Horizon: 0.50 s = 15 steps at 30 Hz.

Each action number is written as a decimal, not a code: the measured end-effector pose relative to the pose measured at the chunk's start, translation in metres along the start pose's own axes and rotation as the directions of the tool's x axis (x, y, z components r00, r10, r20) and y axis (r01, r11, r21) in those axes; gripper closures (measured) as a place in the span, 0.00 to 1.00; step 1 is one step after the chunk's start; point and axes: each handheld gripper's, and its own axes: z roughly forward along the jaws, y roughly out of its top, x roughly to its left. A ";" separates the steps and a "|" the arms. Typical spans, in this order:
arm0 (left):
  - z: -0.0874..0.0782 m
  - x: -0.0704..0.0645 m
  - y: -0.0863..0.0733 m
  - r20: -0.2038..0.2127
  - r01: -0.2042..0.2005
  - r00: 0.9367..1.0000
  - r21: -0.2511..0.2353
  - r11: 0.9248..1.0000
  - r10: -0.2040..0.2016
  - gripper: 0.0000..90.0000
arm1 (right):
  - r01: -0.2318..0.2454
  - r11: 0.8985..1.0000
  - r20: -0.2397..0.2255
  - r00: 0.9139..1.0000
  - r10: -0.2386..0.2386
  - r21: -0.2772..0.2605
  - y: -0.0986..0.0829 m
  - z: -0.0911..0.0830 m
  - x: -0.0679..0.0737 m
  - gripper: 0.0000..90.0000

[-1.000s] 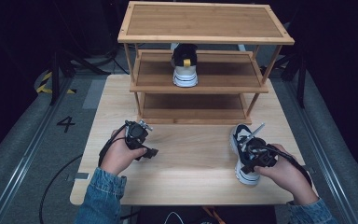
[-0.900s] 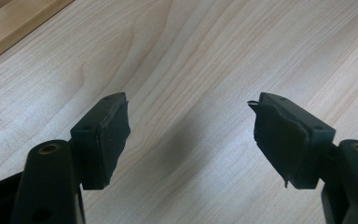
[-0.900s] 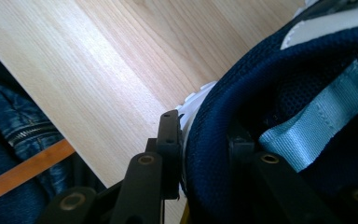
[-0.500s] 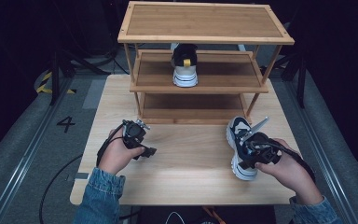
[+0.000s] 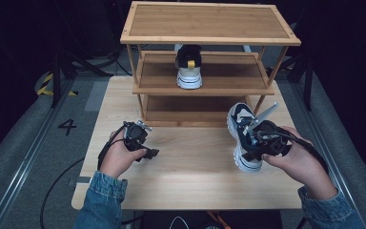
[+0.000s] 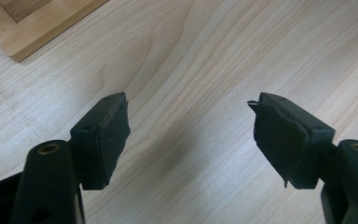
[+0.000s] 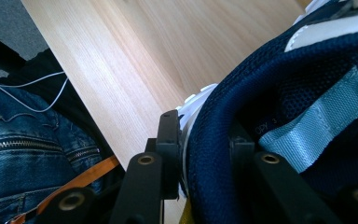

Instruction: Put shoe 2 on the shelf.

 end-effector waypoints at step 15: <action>-0.003 0.005 -0.006 -0.024 0.038 0.999 -0.010 0.999 -0.039 0.26 | 0.058 0.998 0.026 0.998 -0.057 -0.033 0.026 -0.038 0.006 0.82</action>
